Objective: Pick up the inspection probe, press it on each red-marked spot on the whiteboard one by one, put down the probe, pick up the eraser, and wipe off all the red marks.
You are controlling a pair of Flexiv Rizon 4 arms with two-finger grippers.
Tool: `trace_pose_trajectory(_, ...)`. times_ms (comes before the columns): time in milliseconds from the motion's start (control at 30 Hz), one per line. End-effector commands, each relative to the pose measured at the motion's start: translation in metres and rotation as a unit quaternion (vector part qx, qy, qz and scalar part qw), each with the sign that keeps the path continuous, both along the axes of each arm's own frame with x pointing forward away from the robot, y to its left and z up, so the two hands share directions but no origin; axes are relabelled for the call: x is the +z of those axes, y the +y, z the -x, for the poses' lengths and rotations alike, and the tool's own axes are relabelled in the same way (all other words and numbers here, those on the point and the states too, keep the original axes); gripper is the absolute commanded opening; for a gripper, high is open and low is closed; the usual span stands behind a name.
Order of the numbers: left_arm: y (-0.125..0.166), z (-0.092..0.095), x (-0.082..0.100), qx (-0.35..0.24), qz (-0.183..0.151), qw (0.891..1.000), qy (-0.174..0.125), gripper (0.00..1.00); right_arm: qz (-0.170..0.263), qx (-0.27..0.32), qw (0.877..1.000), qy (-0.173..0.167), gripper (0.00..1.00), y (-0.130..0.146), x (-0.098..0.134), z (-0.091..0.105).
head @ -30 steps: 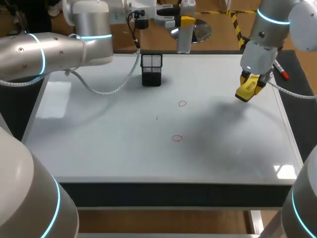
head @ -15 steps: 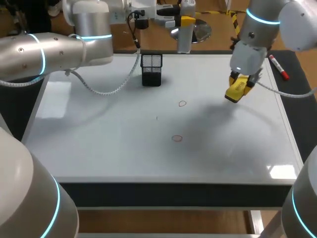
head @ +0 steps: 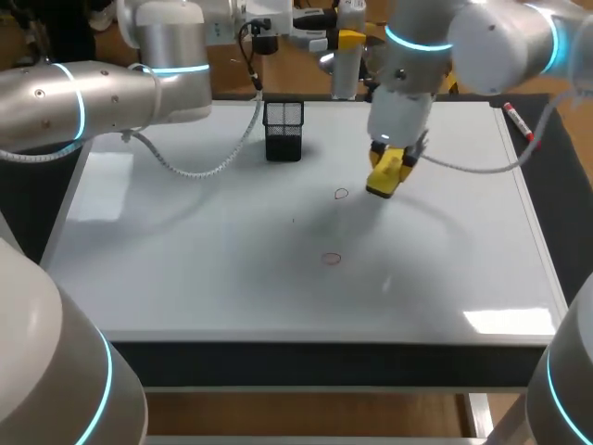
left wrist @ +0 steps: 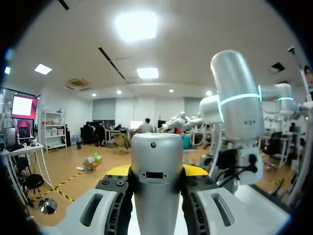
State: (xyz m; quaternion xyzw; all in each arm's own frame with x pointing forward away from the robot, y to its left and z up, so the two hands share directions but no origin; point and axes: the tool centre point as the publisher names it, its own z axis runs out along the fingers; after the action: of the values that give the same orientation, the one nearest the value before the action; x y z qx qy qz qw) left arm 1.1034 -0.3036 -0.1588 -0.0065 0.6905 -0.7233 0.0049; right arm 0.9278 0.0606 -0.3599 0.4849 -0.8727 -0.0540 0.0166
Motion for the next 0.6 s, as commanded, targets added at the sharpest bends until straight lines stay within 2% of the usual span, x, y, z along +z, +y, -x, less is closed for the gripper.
trace_pose_trajectory(33,0.000,-0.001,0.002,-0.002,-0.001,1.000,0.001,0.00,0.036,0.019,0.999,0.021,0.00,0.023,-0.005,-0.006)
trace_pose_trajectory(267,0.000,-0.001,0.002,-0.002,-0.001,1.000,0.001,0.00,0.053,0.077,0.995,0.024,0.00,0.061,-0.014,-0.007)
trace_pose_trajectory(600,0.000,-0.001,0.002,-0.002,-0.001,1.000,0.001,0.00,0.053,0.137,0.989,0.017,0.00,0.090,-0.024,-0.002)
